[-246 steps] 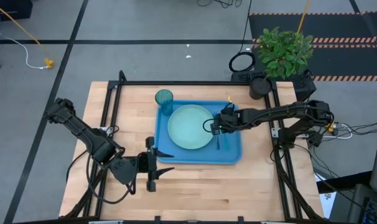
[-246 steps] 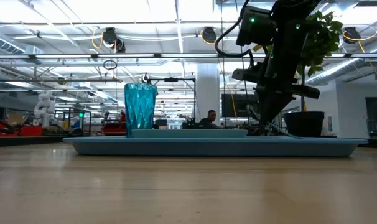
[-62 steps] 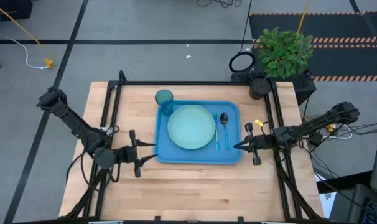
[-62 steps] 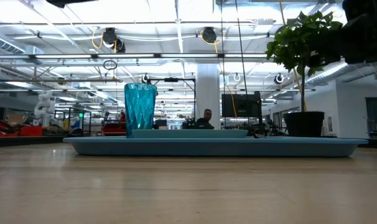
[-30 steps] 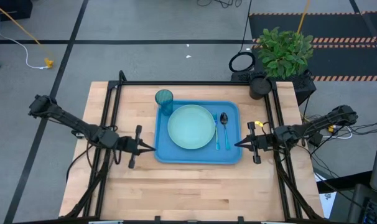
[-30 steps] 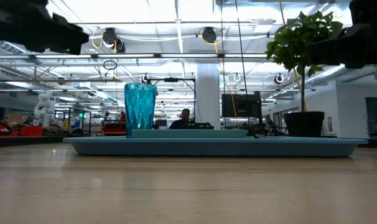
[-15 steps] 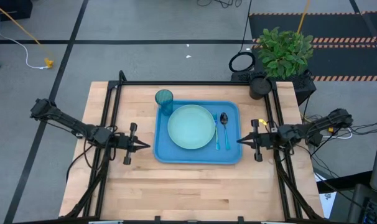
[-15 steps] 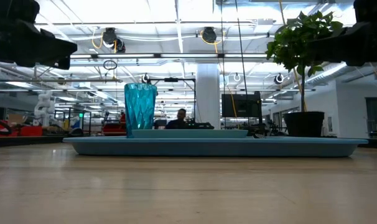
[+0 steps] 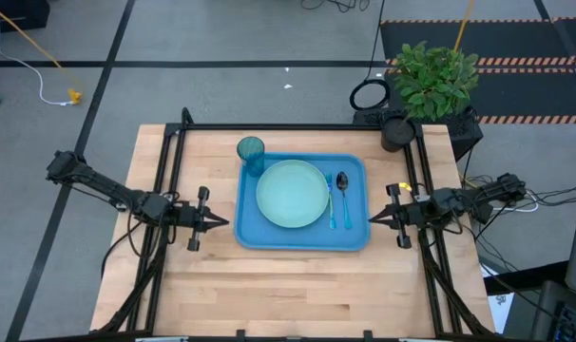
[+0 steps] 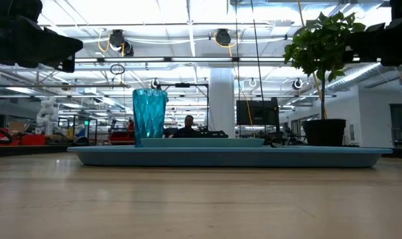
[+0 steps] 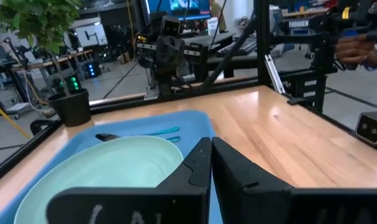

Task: Pick and place plate/cup/fork/spoon on tray
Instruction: Return to Home Position

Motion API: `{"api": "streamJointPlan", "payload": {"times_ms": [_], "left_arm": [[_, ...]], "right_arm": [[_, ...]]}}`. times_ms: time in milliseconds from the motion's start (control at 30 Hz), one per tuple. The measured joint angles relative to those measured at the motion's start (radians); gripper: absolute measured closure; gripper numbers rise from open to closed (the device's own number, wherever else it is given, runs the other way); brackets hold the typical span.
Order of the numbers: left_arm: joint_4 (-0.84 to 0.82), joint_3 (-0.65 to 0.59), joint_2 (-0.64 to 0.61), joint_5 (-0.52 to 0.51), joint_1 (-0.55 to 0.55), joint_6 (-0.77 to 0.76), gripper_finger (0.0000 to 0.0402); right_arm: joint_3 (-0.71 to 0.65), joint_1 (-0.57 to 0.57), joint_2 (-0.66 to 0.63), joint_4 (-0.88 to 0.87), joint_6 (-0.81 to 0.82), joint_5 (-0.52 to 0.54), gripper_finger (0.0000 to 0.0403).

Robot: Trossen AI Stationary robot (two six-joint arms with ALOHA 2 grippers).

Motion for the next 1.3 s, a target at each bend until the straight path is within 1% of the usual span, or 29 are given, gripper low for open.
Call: {"api": "streamJointPlan", "payload": {"times_ms": [133, 233, 333, 433, 600, 733, 833, 967, 1100, 1200, 1300], "left_arm": [[0.006, 0.0, 0.0, 0.001, 0.0, 0.013, 0.039], [0.006, 0.0, 0.0, 0.015, 0.0, 0.016, 0.0398], [0.008, 0.0, 0.0, 0.016, 0.0, 0.021, 0.0392], [0.021, 0.0, 0.0, 0.017, 0.0, 0.025, 0.0387], [0.033, 0.0, 0.0, 0.017, 0.0, 0.039, 0.0398], [0.043, 0.0, 0.0, 0.018, 0.0, 0.039, 0.0388], [0.044, 0.0, 0.0, 0.018, 0.0, 0.043, 0.0384], [0.043, 0.001, 0.0, 0.018, 0.0, 0.07, 0.0392], [0.046, 0.001, 0.0, 0.018, 0.0, 0.096, 0.0395], [0.048, 0.001, 0.0, 0.018, 0.0, 0.121, 0.0387], [0.048, 0.001, 0.0, 0.018, 0.0, 0.145, 0.0392]], "right_arm": [[-0.001, -0.003, -0.009, -0.012, -0.013, -0.048, 0.0403], [-0.001, -0.018, -0.01, -0.01, -0.01, -0.05, 0.0403], [-0.001, -0.034, -0.01, -0.011, -0.006, -0.074, 0.0403], [-0.001, -0.058, -0.009, -0.024, -0.011, -0.081, 0.0403], [-0.001, -0.111, -0.009, -0.026, -0.019, -0.081, 0.0403], [-0.001, -0.145, -0.009, -0.025, -0.016, -0.082, 0.0403], [-0.001, -0.168, -0.009, -0.025, -0.017, -0.124, 0.0403], [0.0, -0.214, -0.009, -0.026, -0.022, -0.103, 0.0403], [0.0, -0.249, -0.007, -0.03, 0.021, -0.11, 0.0403], [0.0, -0.254, 0.007, -0.031, 0.05, -0.121, 0.0403], [0.001, -0.254, 0.021, -0.031, 0.071, -0.121, 0.0403]]}}
